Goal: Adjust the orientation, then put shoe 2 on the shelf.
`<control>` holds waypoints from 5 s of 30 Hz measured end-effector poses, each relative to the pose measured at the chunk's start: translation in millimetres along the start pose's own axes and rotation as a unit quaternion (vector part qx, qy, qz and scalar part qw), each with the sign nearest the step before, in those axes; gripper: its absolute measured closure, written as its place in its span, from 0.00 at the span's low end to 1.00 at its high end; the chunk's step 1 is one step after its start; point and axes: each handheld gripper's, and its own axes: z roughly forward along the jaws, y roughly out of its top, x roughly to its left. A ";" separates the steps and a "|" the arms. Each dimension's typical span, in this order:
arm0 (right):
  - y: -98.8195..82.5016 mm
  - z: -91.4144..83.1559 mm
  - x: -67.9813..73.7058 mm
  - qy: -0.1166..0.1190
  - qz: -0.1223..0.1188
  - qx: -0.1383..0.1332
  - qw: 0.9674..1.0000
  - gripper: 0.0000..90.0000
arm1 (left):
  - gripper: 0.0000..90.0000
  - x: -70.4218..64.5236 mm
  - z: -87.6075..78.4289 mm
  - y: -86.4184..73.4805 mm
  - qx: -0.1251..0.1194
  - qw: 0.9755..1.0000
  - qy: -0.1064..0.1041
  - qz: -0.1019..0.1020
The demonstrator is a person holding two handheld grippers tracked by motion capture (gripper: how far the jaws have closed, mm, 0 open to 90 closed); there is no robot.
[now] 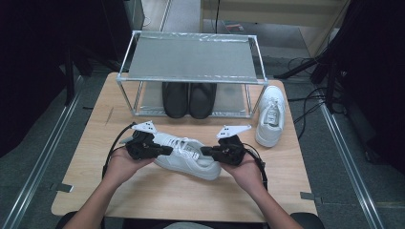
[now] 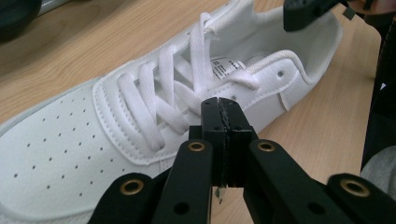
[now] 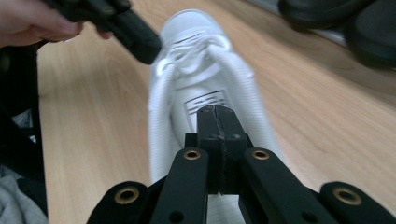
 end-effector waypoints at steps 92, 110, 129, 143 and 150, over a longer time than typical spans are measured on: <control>-9.1 -7.3 -31.6 -0.029 0.016 -0.023 0.999 0.73 | 0.53 24.9 2.0 -3.1 0.000 0.999 -0.009 -0.037; -15.9 -52.4 -72.7 -0.097 0.059 -0.052 0.992 0.69 | 0.47 26.1 -5.5 -2.5 -0.015 1.000 0.009 -0.015; -27.3 -100.2 -121.7 -0.185 0.101 -0.060 0.976 0.71 | 0.47 27.1 -2.7 -0.6 -0.010 1.000 0.009 -0.011; -32.1 -100.7 -147.4 -0.220 0.138 -0.033 0.965 0.66 | 0.47 24.8 -1.7 -2.5 -0.005 1.000 0.010 -0.009; -32.0 -87.3 -149.4 -0.225 0.140 -0.007 0.964 0.68 | 0.48 25.0 -4.3 -5.3 -0.007 1.000 0.014 -0.011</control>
